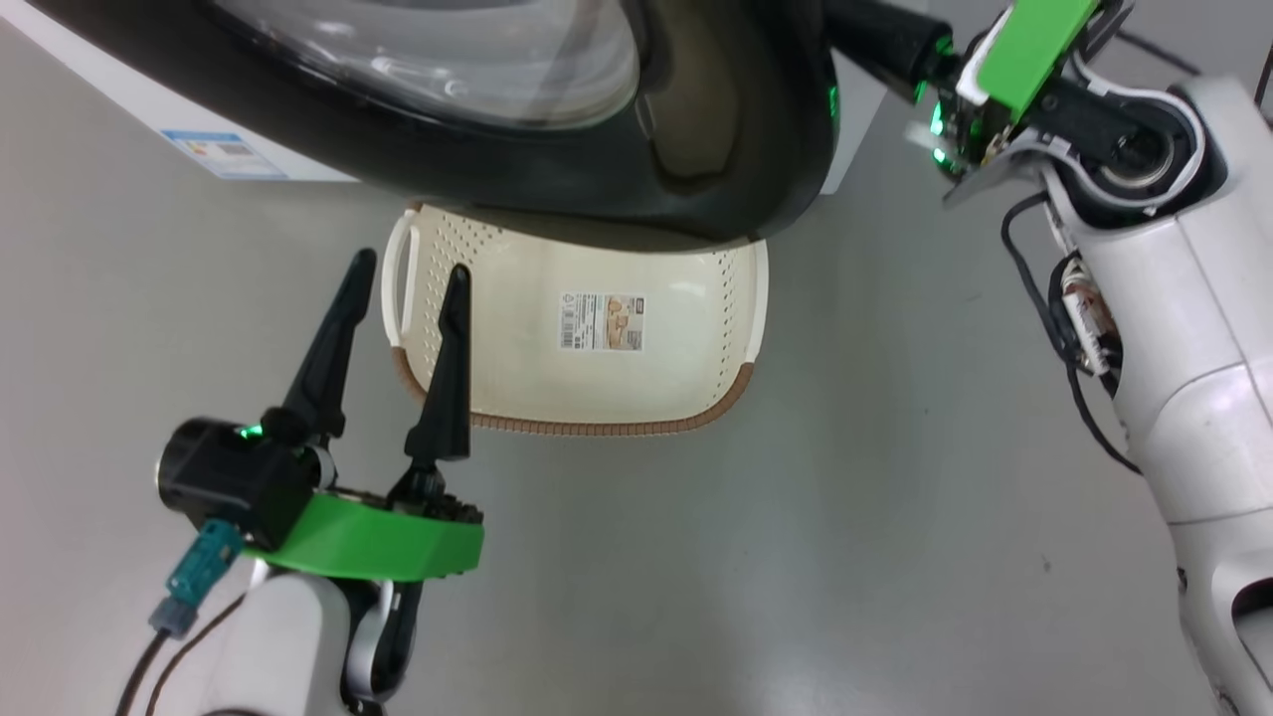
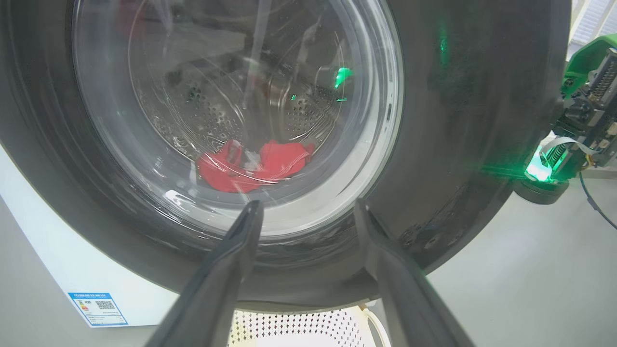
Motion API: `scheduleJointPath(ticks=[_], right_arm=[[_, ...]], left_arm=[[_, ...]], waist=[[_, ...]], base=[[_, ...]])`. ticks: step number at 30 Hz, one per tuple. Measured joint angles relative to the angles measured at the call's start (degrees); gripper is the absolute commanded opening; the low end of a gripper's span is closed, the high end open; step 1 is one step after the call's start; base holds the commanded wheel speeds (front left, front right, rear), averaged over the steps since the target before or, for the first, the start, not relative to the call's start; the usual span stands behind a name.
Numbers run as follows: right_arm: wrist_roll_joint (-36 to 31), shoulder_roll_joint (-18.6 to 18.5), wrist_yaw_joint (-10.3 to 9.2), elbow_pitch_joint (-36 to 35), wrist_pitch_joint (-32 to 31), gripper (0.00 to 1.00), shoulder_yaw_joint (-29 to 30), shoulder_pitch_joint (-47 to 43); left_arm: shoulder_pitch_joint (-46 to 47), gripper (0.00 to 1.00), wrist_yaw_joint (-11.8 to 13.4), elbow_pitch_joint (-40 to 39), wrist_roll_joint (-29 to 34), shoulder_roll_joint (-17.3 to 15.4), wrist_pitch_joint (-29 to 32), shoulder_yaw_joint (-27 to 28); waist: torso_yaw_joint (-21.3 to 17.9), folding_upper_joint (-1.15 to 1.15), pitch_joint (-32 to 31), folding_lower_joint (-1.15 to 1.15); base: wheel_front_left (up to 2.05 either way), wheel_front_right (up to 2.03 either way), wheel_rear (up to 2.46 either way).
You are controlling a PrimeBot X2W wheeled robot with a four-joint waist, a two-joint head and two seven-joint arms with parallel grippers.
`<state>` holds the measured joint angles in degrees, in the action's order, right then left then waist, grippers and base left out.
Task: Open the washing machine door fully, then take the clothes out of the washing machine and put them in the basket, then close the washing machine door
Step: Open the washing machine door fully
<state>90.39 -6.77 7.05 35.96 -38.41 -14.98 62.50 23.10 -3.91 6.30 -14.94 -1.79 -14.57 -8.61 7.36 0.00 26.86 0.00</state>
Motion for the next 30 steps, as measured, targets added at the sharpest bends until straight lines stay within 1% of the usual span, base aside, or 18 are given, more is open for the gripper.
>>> scheduleJointPath(ticks=[4,6,7,8,9,10,11,12,13,17,20,25,30], right_arm=[[0.2,0.1,0.0,0.1,-0.2,0.0,-0.2,-1.4],[0.2,0.2,0.0,0.3,0.7,0.0,-0.1,-1.6],[0.1,0.2,0.0,0.5,1.3,0.1,-0.1,-1.7],[-0.4,0.2,0.0,0.7,2.3,0.62,-0.1,-1.8],[-0.9,0.2,0.0,1.0,3.4,1.0,-0.1,-1.8],[-2.0,0.3,0.0,1.7,5.8,1.0,0.0,-2.0],[-2.4,0.3,0.0,2.1,7.0,1.0,0.0,-2.2],[-3.9,0.3,0.0,2.4,10.8,1.0,0.8,-2.7],[-4.5,0.0,0.0,2.1,12.9,1.0,1.4,-3.0],[-5.8,-0.7,0.0,0.0,16.7,1.0,1.6,-5.5],[-8.4,-1.9,0.0,-3.8,19.9,1.0,0.9,-8.0],[-16.3,-5.8,0.0,-9.8,28.0,1.0,-3.3,-12.0],[-22.8,-8.3,0.0,-11.6,37.6,1.0,-6.5,-15.7]], left_arm=[[-1.2,1.0,0.0,0.2,0.3,0.0,0.0,0.1],[-1.2,1.0,0.0,0.3,0.3,0.0,0.0,0.1],[-1.2,1.0,0.0,0.3,0.3,0.0,0.0,0.1],[-1.2,1.0,0.0,0.3,0.3,0.0,0.0,0.1],[-1.2,1.0,0.0,0.3,0.3,0.0,0.0,0.2],[-1.2,1.0,0.1,0.4,0.3,0.0,0.0,0.3],[-1.2,1.0,0.2,0.4,0.3,0.0,0.0,0.4],[-1.2,1.0,0.4,0.7,0.3,0.0,0.0,0.4],[-1.2,1.0,0.4,1.0,0.3,0.0,0.0,0.4],[-1.2,1.0,0.6,0.9,-0.5,0.0,0.0,0.9],[-1.2,1.0,1.5,0.8,-1.1,0.0,0.0,1.3],[-1.2,1.0,1.9,0.5,-1.3,0.0,0.0,1.6],[-1.2,1.0,1.9,0.5,-0.7,0.0,0.0,2.5]], waist=[[-0.3,0.0,-1.2,0.0],[-0.4,0.0,-1.5,0.0],[-0.4,0.0,-1.7,0.0],[-0.5,0.0,-1.8,0.0],[-0.5,0.0,-1.9,0.0],[-0.7,0.0,-1.9,0.0],[-0.7,0.0,-1.9,0.0],[-0.9,0.0,-1.7,0.0],[-1.0,0.0,-1.8,0.0],[-1.3,0.0,-2.0,0.0],[-1.5,0.0,-2.1,0.0],[-1.8,0.0,-2.0,0.0],[-2.2,0.0,-2.0,0.0]], base=[[0.0,0.0,0.0],[0.0,0.0,0.0],[0.0,0.0,0.0],[0.0,0.0,0.0],[0.0,0.0,0.0],[0.0,0.0,0.0],[0.0,0.0,0.0],[0.0,0.0,0.0],[0.0,0.0,0.0],[0.0,0.0,0.0],[0.0,0.0,0.0],[0.0,0.0,0.0],[0.0,0.0,0.0]])
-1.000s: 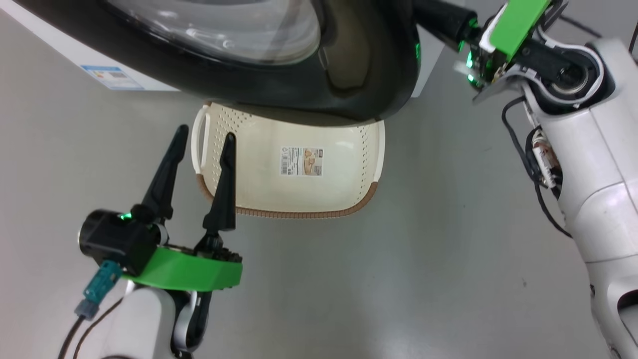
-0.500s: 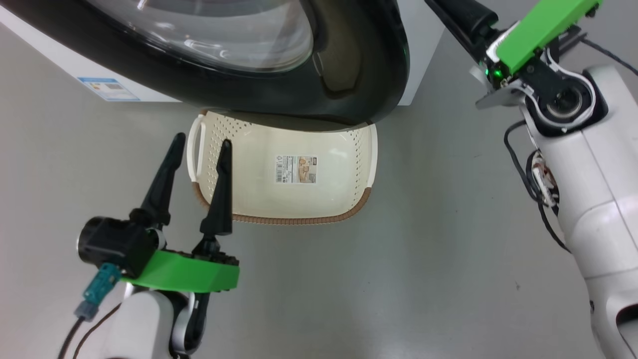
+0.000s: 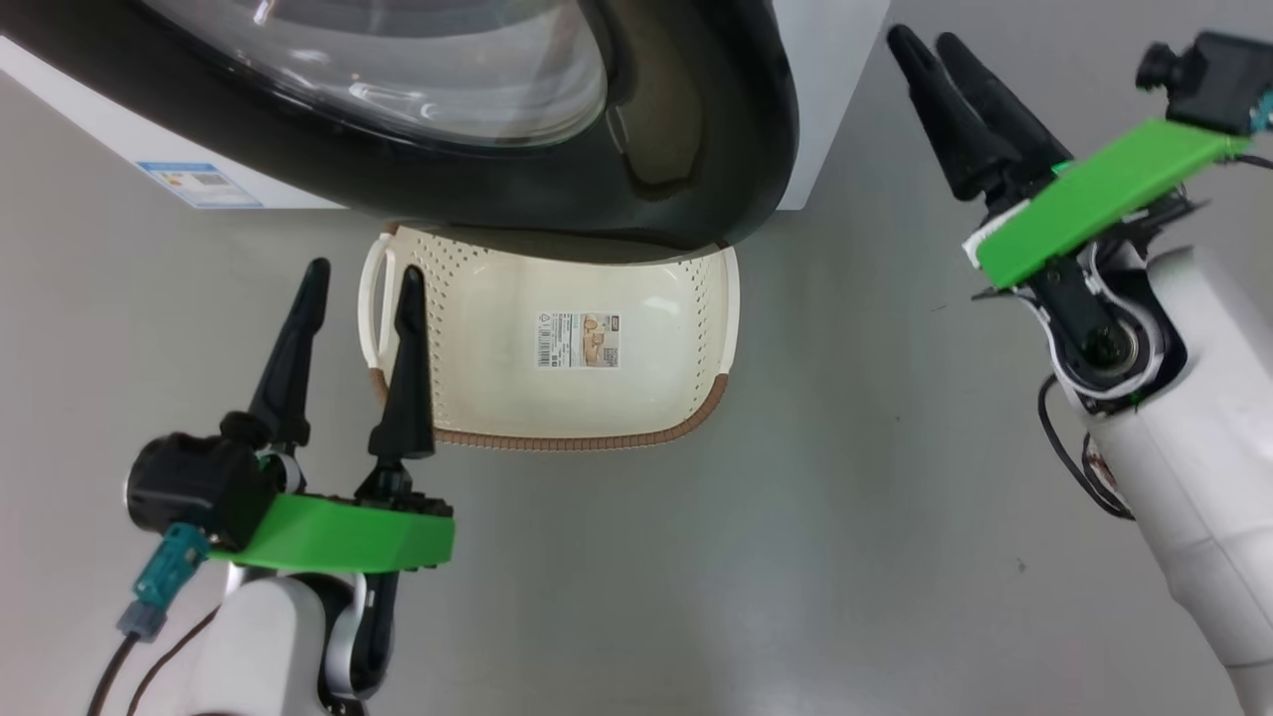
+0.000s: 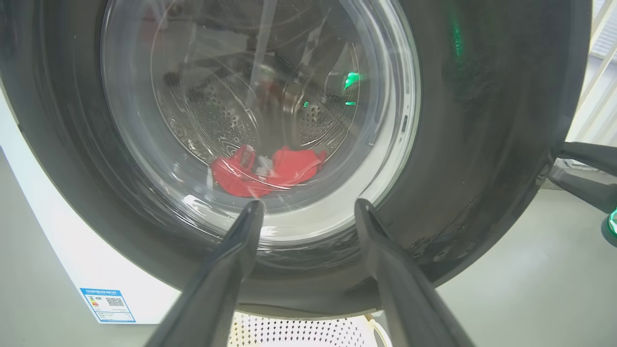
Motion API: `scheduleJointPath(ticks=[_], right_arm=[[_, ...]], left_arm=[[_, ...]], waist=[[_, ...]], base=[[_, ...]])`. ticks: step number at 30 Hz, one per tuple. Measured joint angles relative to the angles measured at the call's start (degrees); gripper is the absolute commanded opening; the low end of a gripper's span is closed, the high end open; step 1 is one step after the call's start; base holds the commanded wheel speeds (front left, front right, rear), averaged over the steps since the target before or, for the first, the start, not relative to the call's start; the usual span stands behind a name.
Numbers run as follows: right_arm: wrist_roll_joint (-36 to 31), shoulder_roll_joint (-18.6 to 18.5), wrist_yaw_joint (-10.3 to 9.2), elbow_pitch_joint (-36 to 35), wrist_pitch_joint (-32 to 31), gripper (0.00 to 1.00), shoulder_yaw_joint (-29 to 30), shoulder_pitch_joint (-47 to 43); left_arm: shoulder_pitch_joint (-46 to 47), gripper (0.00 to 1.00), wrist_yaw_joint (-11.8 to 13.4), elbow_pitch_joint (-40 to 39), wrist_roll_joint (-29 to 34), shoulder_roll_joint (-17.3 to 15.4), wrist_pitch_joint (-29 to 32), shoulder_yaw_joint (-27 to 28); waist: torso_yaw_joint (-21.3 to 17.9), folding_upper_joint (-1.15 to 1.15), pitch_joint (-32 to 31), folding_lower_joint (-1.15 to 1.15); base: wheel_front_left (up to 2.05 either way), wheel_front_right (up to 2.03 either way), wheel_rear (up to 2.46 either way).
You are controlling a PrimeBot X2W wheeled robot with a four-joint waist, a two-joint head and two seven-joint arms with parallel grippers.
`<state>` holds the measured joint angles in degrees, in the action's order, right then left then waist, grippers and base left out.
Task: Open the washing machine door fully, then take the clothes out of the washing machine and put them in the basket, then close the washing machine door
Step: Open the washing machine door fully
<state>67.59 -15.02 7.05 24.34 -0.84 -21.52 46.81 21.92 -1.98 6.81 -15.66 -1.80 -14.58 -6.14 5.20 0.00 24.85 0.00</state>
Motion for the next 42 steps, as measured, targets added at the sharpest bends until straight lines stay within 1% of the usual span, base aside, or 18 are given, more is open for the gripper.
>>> scheduleJointPath(ticks=[2,7,10,12,16,23,27,29,30,32,42], right_arm=[[-1.8,-0.9,0.0,-0.2,3.3,1.0,-1.0,-0.7],[-9.7,-2.8,0.0,1.2,11.1,1.0,-3.8,-1.2],[-14.8,-2.9,0.0,2.3,13.7,1.0,-4.8,-2.1],[-18.4,-2.4,0.01,3.1,14.7,1.0,-4.4,-3.2],[-26.2,0.0,0.01,2.9,15.3,1.0,-1.8,-4.9],[-41.9,5.5,0.07,-5.1,15.5,1.0,8.1,-10.3],[-49.5,8.5,0.07,-8.8,15.5,1.0,12.9,-13.1],[-51.6,9.3,0.07,-9.9,15.5,1.0,13.8,-14.8],[-51.6,9.3,0.07,-9.9,15.5,1.0,13.8,-14.8],[-53.1,10.4,0.08,-11.0,15.5,1.0,14.5,-17.3],[-55.9,11.6,0.08,-14.2,15.5,1.0,17.0,-21.5]], left_arm=[[0.0,1.0,0.0,0.0,0.1,0.0,-0.1,0.4],[0.0,1.0,-0.1,0.0,1.1,0.0,-0.1,1.1],[-0.5,1.0,-0.6,-0.1,1.1,0.0,-0.1,1.7],[-1.0,1.0,-0.6,-0.2,1.1,0.0,-0.1,1.8],[-1.1,1.0,-0.6,-0.8,1.1,0.0,-0.1,2.3],[-1.1,1.0,-0.7,-1.8,1.6,0.0,-0.1,2.6],[-1.1,1.0,-1.6,-2.3,1.5,0.0,-0.1,2.5],[-1.1,1.0,-1.6,-2.4,1.6,0.0,-0.1,2.5],[-1.1,1.0,-1.6,-2.4,1.6,0.0,-0.1,2.5],[-1.1,1.0,-1.5,-2.7,1.8,0.0,-0.1,2.5],[-2.2,1.0,-1.5,-3.1,2.0,0.0,-0.1,2.2]], waist=[[-0.2,0.0,-0.1,0.0],[-0.8,0.0,-0.4,-0.01],[-1.1,0.0,-0.6,0.0],[-1.3,0.0,-0.8,0.0],[-1.9,0.0,-0.8,0.0],[-2.6,0.0,-0.5,0.0],[-2.7,0.0,-0.6,0.0],[-2.7,0.0,-0.8,0.0],[-2.7,0.0,-0.8,0.0],[-2.5,0.0,-1.0,0.0],[-2.0,0.0,-1.4,0.0]], base=[[0.0,0.0,0.0],[0.0,0.0,0.0],[0.0,0.0,0.0],[0.0,0.0,0.0],[0.0,0.0,0.0],[0.0,0.0,0.0],[0.0,0.0,0.0],[0.0,0.0,0.0],[0.0,0.0,0.0],[0.0,0.0,0.0],[0.0,0.0,0.0]])
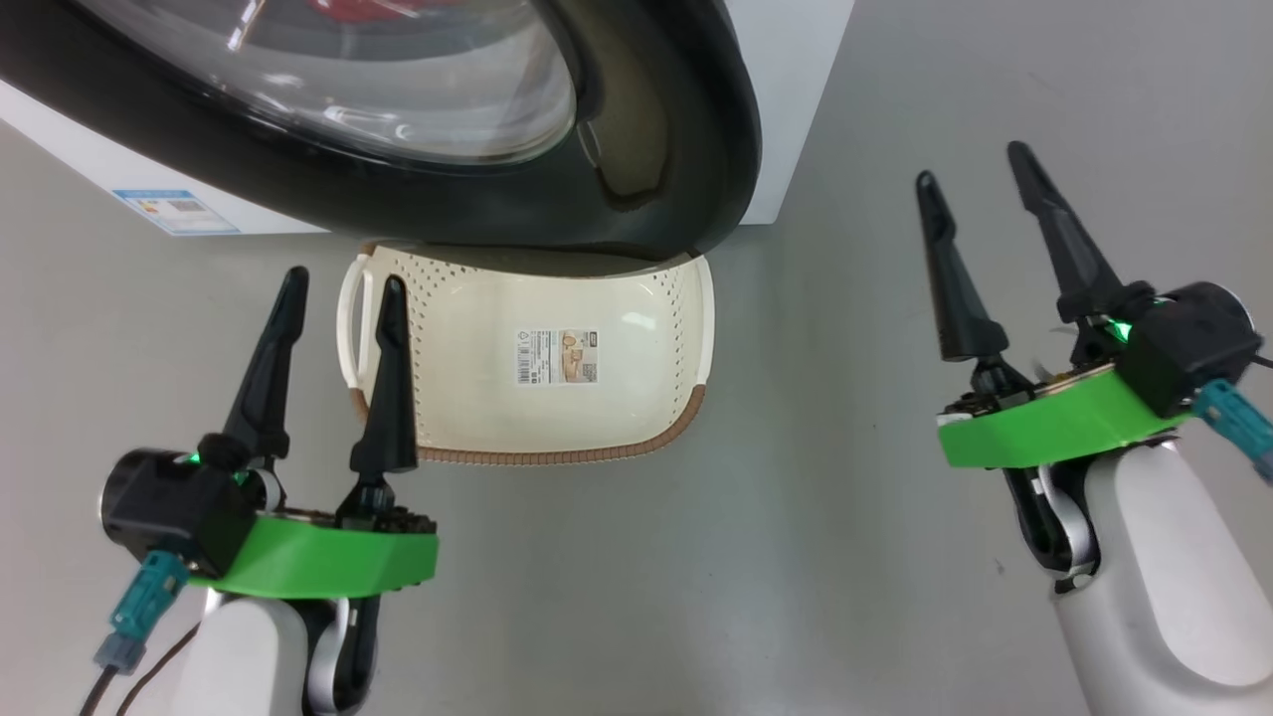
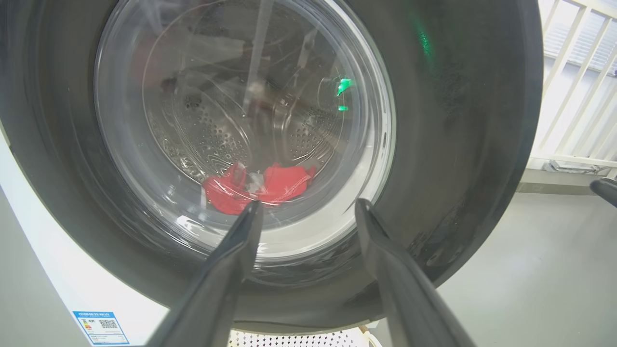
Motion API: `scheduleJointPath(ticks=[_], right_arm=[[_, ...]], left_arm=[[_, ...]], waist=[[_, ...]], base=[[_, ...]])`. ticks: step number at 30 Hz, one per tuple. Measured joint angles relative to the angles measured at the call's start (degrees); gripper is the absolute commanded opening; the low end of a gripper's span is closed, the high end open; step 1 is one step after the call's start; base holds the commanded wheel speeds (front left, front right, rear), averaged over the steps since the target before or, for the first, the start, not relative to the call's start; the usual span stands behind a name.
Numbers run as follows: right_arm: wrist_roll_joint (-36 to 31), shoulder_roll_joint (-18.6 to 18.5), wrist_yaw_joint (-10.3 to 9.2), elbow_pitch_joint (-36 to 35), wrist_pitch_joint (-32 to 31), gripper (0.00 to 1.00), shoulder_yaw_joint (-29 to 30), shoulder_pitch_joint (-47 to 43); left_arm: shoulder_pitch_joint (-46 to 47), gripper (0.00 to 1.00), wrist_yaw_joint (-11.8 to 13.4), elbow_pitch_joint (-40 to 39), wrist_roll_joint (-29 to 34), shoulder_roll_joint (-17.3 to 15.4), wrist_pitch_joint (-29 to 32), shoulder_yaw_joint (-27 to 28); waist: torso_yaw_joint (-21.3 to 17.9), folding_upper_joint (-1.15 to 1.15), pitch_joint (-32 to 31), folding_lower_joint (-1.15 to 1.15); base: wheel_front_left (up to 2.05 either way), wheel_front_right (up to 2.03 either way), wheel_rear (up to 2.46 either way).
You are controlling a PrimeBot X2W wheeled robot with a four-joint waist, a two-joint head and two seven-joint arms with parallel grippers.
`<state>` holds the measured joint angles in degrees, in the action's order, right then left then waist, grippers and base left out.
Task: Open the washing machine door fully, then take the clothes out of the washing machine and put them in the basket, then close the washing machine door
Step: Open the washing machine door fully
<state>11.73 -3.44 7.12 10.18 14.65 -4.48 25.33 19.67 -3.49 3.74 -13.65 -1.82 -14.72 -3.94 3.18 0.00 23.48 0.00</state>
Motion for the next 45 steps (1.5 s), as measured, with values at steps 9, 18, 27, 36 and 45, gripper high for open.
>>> scheduleJointPath(ticks=[9,18,27,36,45], right_arm=[[2.7,0.1,0.0,-1.8,0.0,1.0,-0.3,-3.1],[2.3,0.1,0.0,-2.1,0.0,1.0,-0.5,-3.5],[2.3,0.1,0.0,-1.8,0.0,1.0,-0.6,-4.1],[2.4,0.1,0.0,-1.1,0.0,1.0,-1.8,-4.1],[6.0,0.1,0.0,-0.1,0.0,0.0,-3.8,-3.7]], left_arm=[[-0.6,1.0,0.5,-0.3,0.0,0.0,0.0,-0.5],[-1.0,1.0,0.5,-0.2,0.0,0.0,0.0,-0.6],[-0.9,1.0,0.5,0.4,0.0,0.0,0.0,-0.9],[-0.9,1.0,1.0,0.5,0.0,0.0,0.0,-1.2],[-0.9,1.0,1.2,0.3,0.0,0.0,0.0,-1.0]], waist=[[0.5,0.0,-0.4,0.0],[0.4,0.0,-0.1,0.0],[0.5,0.0,-0.6,0.0],[0.8,0.0,-0.5,0.0],[1.1,0.0,-0.2,0.0]], base=[[0.0,0.0,0.0],[0.0,0.0,0.0],[0.0,0.0,0.0],[0.0,0.0,0.0],[0.0,0.0,0.0]])
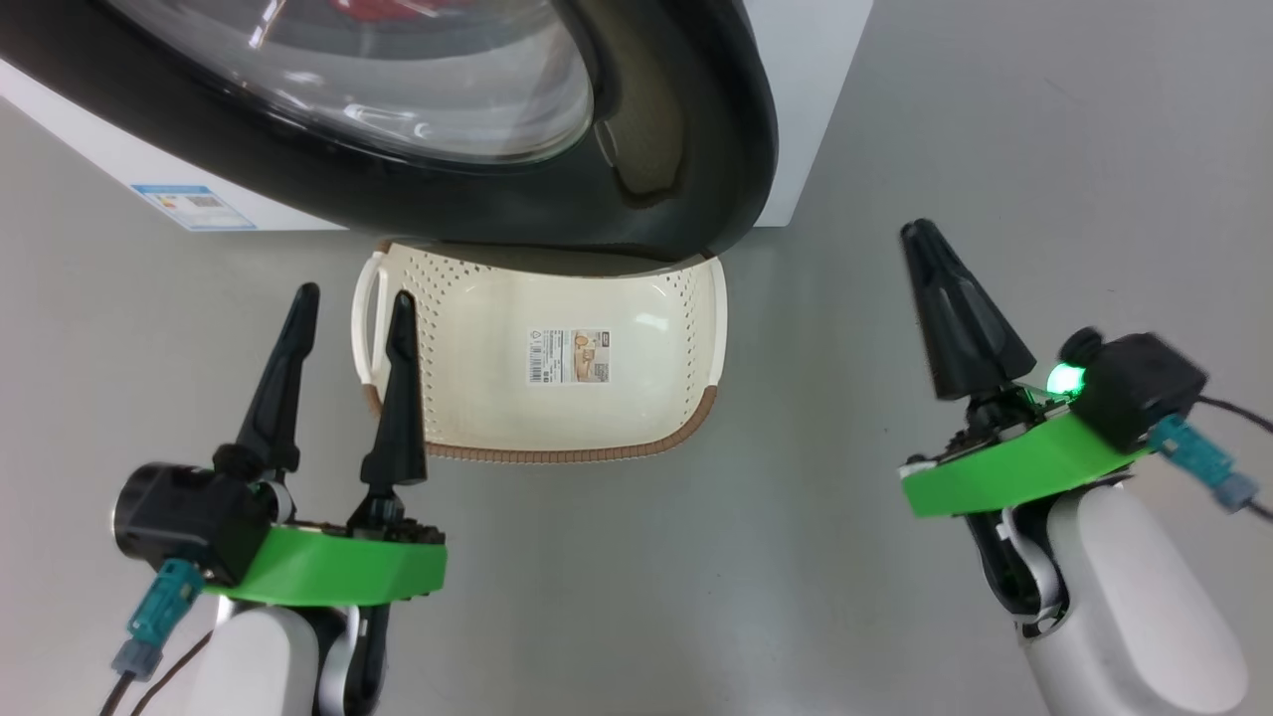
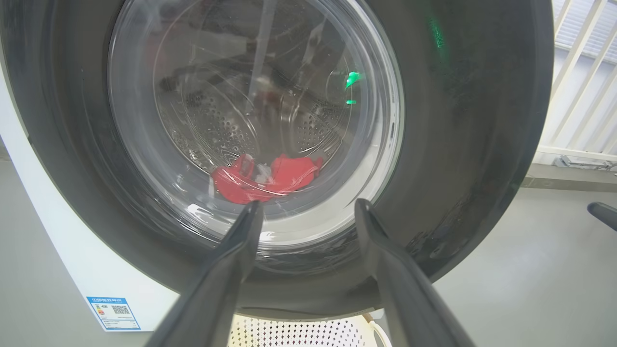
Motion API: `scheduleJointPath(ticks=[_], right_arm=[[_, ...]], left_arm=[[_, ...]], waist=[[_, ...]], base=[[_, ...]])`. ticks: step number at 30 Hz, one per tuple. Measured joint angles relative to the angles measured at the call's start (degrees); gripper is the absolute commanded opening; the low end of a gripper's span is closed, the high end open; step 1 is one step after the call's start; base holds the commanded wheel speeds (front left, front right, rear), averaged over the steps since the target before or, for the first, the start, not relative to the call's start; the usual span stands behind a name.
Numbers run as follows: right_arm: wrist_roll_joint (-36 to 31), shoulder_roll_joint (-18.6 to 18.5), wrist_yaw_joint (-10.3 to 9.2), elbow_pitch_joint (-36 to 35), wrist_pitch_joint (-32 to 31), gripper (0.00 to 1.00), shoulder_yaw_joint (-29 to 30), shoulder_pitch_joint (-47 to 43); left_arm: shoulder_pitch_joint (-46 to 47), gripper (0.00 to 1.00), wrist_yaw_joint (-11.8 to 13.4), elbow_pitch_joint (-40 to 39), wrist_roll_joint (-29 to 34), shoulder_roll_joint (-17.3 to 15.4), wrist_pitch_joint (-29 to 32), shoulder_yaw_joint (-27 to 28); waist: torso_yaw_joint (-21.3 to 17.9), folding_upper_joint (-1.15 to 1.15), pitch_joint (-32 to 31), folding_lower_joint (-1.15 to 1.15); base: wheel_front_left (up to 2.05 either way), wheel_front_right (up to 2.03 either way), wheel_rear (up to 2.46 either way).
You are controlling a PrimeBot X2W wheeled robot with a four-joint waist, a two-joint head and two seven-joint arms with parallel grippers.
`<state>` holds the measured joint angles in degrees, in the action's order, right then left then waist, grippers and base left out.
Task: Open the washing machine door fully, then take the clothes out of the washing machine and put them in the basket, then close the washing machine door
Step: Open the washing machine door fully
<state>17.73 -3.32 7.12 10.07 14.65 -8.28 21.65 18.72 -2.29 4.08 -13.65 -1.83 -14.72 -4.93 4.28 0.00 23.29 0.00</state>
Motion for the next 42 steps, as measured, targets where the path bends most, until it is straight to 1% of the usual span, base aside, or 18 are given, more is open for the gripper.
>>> scheduleJointPath(ticks=[3,9,13,15,20,22,25,28,32,33,34,37,39,42], right_arm=[[12.1,0.0,0.0,1.0,0.0,0.0,-0.1,1.5],[24.4,-0.1,-0.01,4.5,0.0,0.0,-2.3,7.7],[36.0,-0.2,-0.01,7.5,0.0,0.0,-4.4,11.8],[41.3,-0.3,-0.01,8.7,-1.3,0.0,-5.4,13.9],[52.7,-0.4,-0.01,10.2,-8.2,0.0,-5.4,19.3],[58.3,-0.4,-0.01,10.7,-12.2,0.0,-4.9,21.2],[65.1,-0.4,-0.01,12.5,-18.4,0.0,-3.2,24.0],[70.9,-0.9,-0.01,16.2,-24.9,0.0,-1.5,26.8],[78.0,-2.0,-0.02,21.9,-34.7,0.0,-0.8,30.3],[79.2,-2.2,-0.02,23.0,-36.7,0.0,-0.8,31.1],[79.2,-2.2,-0.02,23.0,-36.7,0.0,-0.8,31.1],[81.5,-2.8,-0.02,25.1,-41.5,0.0,-0.9,33.8],[83.1,-3.1,-0.02,25.5,-44.2,0.0,-1.3,35.1],[83.7,-3.1,-0.02,25.6,-47.7,0.0,-2.3,36.4]], left_arm=[[0.0,1.0,0.0,-0.1,0.0,0.0,0.0,0.0],[0.0,1.0,0.3,-0.3,0.0,0.0,0.0,-0.4],[0.0,1.0,0.3,-0.4,0.0,0.0,0.0,-0.6],[0.0,1.0,0.3,-0.4,0.0,0.0,0.0,-0.6],[0.0,1.0,0.3,-0.4,0.0,0.0,0.0,-0.6],[0.0,1.0,0.3,-0.3,0.0,0.0,0.0,-0.6],[0.0,1.0,0.3,-0.3,0.0,0.0,0.0,-0.6],[0.0,1.0,0.3,-0.2,0.0,0.0,0.0,-0.7],[0.1,1.0,0.3,0.0,0.0,0.0,0.0,-0.9],[0.1,1.0,0.3,0.0,0.0,0.0,0.0,-0.9],[0.1,1.0,0.3,0.0,0.0,0.0,0.0,-0.9],[0.1,1.0,0.3,0.1,0.0,0.0,0.0,-1.0],[0.1,1.0,0.3,0.1,0.0,0.0,0.0,-1.0],[0.1,1.0,0.3,0.3,0.0,0.0,0.0,-1.1]], waist=[[0.2,0.0,0.1,0.0],[0.7,0.0,0.2,0.0],[1.2,0.0,0.3,0.0],[1.4,0.0,0.4,0.0],[1.7,0.0,1.0,0.0],[1.8,0.0,1.3,0.0],[1.9,0.0,1.7,0.0],[2.1,0.0,2.1,0.0],[2.5,0.0,2.4,0.0],[2.6,0.0,2.5,0.0],[2.6,0.0,2.5,0.0],[2.9,0.0,2.8,0.0],[3.1,0.0,3.0,0.0],[3.3,0.0,3.1,0.0]], base=[[0.0,0.0,0.0],[0.0,0.0,0.0],[0.0,0.0,0.0],[0.0,0.0,0.0],[0.0,0.0,0.0],[0.0,0.0,0.0],[0.0,0.0,0.0],[0.0,0.0,0.0],[0.0,0.0,0.0],[0.0,0.0,0.0],[0.0,0.0,0.0],[0.0,0.0,0.0],[0.0,0.0,0.0],[0.0,0.0,0.0]])
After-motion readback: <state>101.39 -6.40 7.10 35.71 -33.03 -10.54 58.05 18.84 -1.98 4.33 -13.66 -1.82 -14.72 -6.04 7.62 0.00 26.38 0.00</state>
